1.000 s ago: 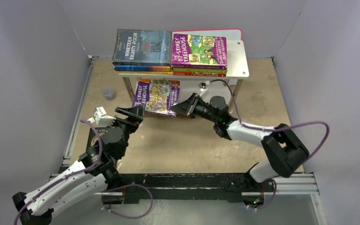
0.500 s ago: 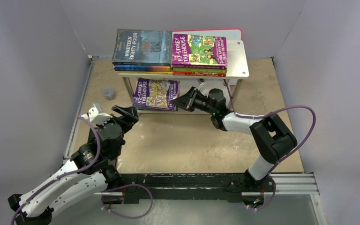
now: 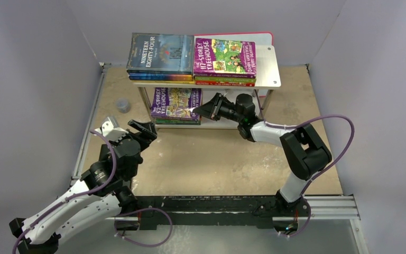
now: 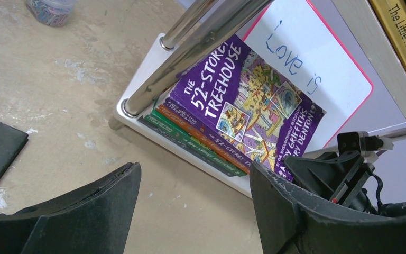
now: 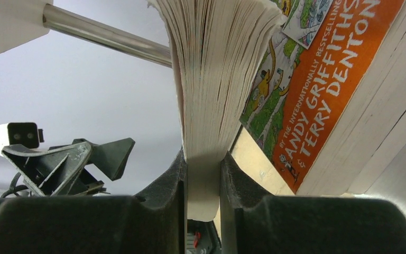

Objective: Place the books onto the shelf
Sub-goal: Place the book on the shelf.

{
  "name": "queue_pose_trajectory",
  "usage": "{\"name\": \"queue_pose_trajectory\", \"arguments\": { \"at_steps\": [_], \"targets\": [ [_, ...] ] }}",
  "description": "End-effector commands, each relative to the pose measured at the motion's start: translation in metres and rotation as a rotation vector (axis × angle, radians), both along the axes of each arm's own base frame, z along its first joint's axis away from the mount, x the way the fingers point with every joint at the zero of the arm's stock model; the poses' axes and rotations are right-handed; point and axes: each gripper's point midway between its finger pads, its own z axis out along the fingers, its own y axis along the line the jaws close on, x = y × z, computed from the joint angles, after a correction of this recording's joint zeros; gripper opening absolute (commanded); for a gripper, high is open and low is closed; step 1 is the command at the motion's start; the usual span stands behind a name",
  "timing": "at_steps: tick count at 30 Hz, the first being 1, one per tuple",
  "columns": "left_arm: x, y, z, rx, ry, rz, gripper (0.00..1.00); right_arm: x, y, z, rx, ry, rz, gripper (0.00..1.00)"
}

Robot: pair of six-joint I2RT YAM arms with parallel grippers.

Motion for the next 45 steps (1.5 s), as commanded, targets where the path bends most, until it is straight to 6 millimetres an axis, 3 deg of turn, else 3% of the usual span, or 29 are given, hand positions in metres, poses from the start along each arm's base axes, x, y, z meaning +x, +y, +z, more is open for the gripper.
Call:
{"name": "queue_pose_trajectory", "arguments": {
  "at_steps": [1,6,9,17,25,34,40,45],
  "targets": [
    [0.001,0.004,0.014,-0.023,-0.024,0.028,0.74,0.016,0.005,0.054,0.056,-0.183,-0.015,0.00],
    [0.001,0.004,0.008,-0.016,-0.010,0.028,0.74,0.024,0.005,0.039,0.001,-0.155,-0.036,0.02],
    [0.001,0.003,0.006,-0.018,-0.006,0.024,0.74,0.030,0.002,0.029,-0.042,-0.128,-0.068,0.19],
    [0.001,0.002,0.001,-0.019,0.004,0.021,0.73,0.046,-0.009,0.008,-0.146,-0.088,-0.172,0.52],
    [0.000,0.002,-0.002,-0.024,0.007,0.020,0.73,0.059,-0.033,-0.009,-0.301,-0.100,-0.305,0.63],
    [0.002,-0.001,-0.006,-0.016,0.018,0.014,0.73,0.060,-0.042,-0.031,-0.400,-0.064,-0.360,0.61],
    [0.001,-0.002,-0.006,-0.026,0.016,0.010,0.73,0.055,-0.033,-0.037,-0.391,-0.047,-0.335,0.41],
    [0.002,-0.003,-0.008,-0.023,0.021,0.008,0.73,0.054,-0.027,-0.041,-0.382,-0.040,-0.322,0.32]
  ]
}}
